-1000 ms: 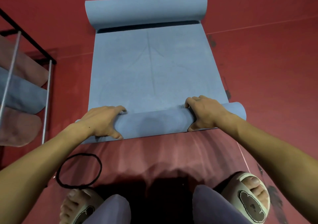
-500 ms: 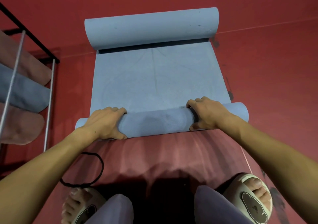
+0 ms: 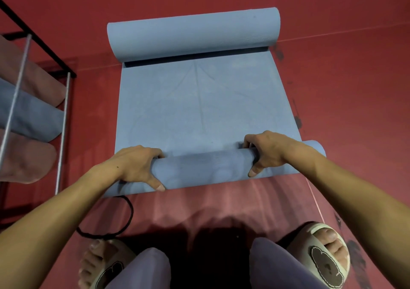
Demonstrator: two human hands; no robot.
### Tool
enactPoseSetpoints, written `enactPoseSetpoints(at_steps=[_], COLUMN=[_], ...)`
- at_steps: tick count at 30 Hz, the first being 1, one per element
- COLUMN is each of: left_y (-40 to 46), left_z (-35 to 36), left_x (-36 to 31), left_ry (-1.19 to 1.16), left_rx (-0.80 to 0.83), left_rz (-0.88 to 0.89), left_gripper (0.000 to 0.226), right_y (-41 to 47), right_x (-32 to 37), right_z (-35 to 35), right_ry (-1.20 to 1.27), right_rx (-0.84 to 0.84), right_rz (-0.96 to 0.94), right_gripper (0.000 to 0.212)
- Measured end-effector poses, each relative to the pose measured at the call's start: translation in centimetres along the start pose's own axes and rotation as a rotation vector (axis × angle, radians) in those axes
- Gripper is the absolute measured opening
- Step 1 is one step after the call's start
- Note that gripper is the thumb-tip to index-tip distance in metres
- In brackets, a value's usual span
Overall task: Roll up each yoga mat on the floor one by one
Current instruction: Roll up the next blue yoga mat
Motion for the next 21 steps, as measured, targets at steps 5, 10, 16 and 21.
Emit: enactPoseSetpoints(at_steps=[5,10,16,21], left_y=[-0.8,-1.3,-2.2,-3.3], left_z=[-0.1,-0.6,-1.2,-1.7], left_x=[0.1,0.3,0.0,0.6], left_ry=[0.002,-0.055,-0.036,-0.102], left_rx=[-0.052,-0.097,-0.322,-0.581], left_rz=[-0.019,-0.029,0.008,0.055], left_gripper=[0.096,0.088,0.087,0.069], right_y=[-0.4,-0.9,-1.2,-1.8], right_x=[0.4,0.8,1.8,1.8], right_z=[-0.4,-1.1,-1.9,-3.6], right_ry=[-0.081,-0.163,-0.236,-0.147], right_rx=[-0.016,-0.057,-0.149,-0.241], right_rz=[0.025,0.046,0.047,0.049], right_gripper=[0.086,0.087,0.084,0.057])
Point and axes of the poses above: each hand's wrist, its own y-axis towards the middle knuckle, its own z-axis out of the palm, x = y × z, the point moved 8 cm from there along y, towards the middle knuckle, and after that the axes turned 13 degrees about x, right-handed, at the moved point
